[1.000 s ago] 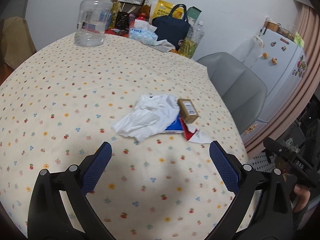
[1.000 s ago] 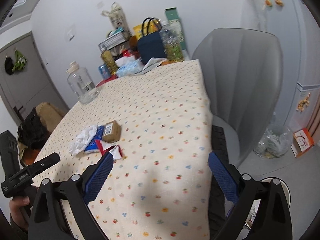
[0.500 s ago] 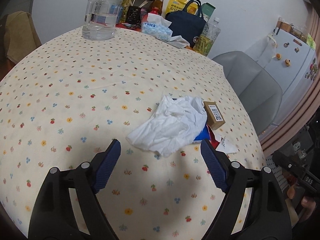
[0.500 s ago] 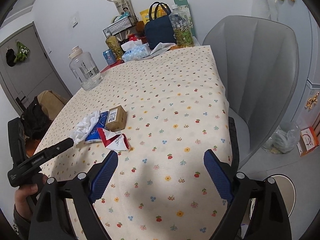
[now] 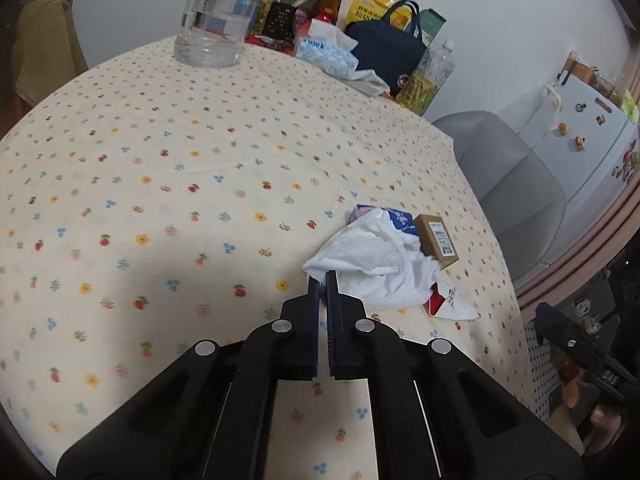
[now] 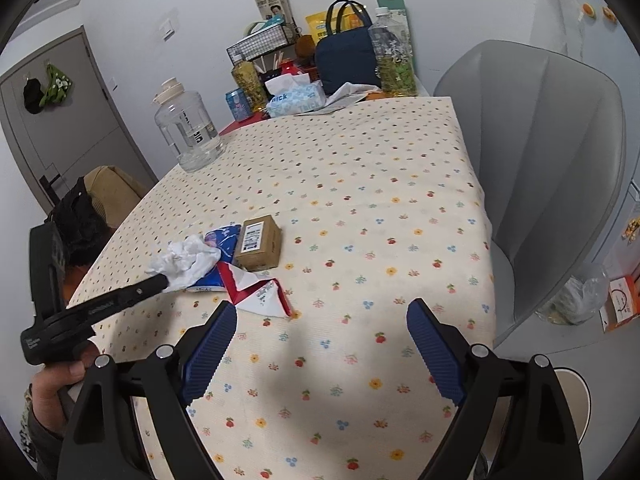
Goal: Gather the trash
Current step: 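Grasp the white tissue with the left gripper while the right gripper grasps the red-white paper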
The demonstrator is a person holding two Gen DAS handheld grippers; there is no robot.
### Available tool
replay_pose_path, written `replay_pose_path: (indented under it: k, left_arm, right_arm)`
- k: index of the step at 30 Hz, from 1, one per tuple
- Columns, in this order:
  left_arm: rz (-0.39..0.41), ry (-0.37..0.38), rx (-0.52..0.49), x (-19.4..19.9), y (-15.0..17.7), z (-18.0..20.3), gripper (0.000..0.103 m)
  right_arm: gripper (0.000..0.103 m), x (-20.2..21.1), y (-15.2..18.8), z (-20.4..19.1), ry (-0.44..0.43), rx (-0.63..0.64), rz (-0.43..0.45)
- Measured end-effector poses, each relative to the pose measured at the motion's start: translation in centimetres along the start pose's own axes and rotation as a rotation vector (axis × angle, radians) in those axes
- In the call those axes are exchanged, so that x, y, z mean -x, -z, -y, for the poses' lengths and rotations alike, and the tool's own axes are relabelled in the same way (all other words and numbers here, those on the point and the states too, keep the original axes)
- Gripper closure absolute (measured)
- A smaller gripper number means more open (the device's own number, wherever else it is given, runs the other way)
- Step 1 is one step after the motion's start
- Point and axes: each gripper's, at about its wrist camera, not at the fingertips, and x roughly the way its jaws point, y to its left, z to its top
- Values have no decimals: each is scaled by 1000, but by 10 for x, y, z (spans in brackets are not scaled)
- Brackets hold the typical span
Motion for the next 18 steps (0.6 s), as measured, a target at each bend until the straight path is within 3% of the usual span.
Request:
replay_pose_path:
  k: [8, 18]
  left_arm:
    - [86, 3, 18, 41, -8, -13, 100]
    - [116, -25, 51, 54, -5, -34, 100]
  right_arm:
    - [20, -22, -6, -25, -7, 76, -42]
    - [24, -60, -7, -42, 42, 142, -100]
